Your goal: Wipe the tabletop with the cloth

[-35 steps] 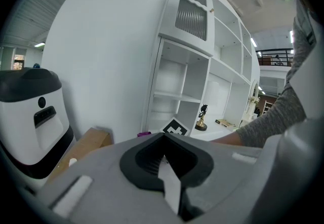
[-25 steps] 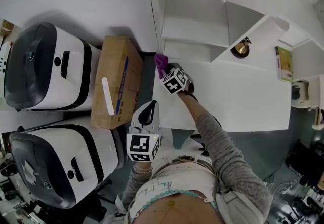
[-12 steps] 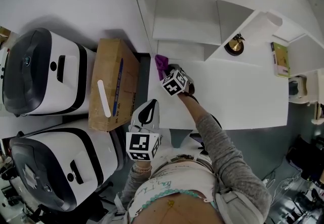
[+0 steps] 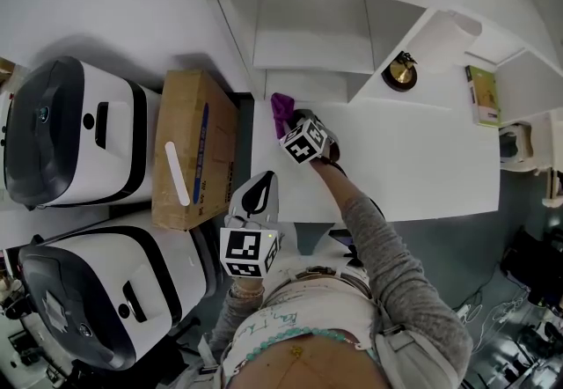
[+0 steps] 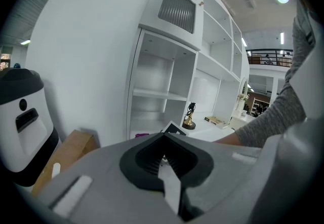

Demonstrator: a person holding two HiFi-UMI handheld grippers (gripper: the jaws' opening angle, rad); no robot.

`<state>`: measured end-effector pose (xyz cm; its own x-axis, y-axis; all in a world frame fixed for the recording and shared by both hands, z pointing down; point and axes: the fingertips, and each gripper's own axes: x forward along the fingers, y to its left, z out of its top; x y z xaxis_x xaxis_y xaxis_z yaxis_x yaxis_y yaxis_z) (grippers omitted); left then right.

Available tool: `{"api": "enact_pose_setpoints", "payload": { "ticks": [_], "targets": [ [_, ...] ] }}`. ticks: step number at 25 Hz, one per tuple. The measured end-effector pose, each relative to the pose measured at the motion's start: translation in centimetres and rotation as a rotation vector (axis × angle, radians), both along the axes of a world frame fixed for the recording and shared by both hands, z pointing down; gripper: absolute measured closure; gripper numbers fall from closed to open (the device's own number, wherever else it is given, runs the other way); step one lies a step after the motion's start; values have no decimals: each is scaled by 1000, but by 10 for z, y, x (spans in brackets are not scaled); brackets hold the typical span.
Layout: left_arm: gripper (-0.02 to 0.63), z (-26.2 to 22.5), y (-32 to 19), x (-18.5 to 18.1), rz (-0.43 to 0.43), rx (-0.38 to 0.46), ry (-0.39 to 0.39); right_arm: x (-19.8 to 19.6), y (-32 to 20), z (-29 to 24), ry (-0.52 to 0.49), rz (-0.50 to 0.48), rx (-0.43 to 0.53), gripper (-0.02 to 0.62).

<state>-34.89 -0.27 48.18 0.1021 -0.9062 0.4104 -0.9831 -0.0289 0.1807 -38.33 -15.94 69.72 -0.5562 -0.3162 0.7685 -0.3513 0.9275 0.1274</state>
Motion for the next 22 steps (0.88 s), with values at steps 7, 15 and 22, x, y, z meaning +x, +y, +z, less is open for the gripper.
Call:
{"api": "enact_pose_setpoints", "payload": {
  "ticks": [7,15,22],
  "targets": [
    [604,0,-2,9,19,-5,-3,12,-5,0,6,17,2,512],
    [604,-1,-5,19,37,-4,-3,29,-11,1,11,36,2,512],
    [604,-3,-9,31,51,2,-3,46,-16,1,15,54,2,512]
  ]
}}
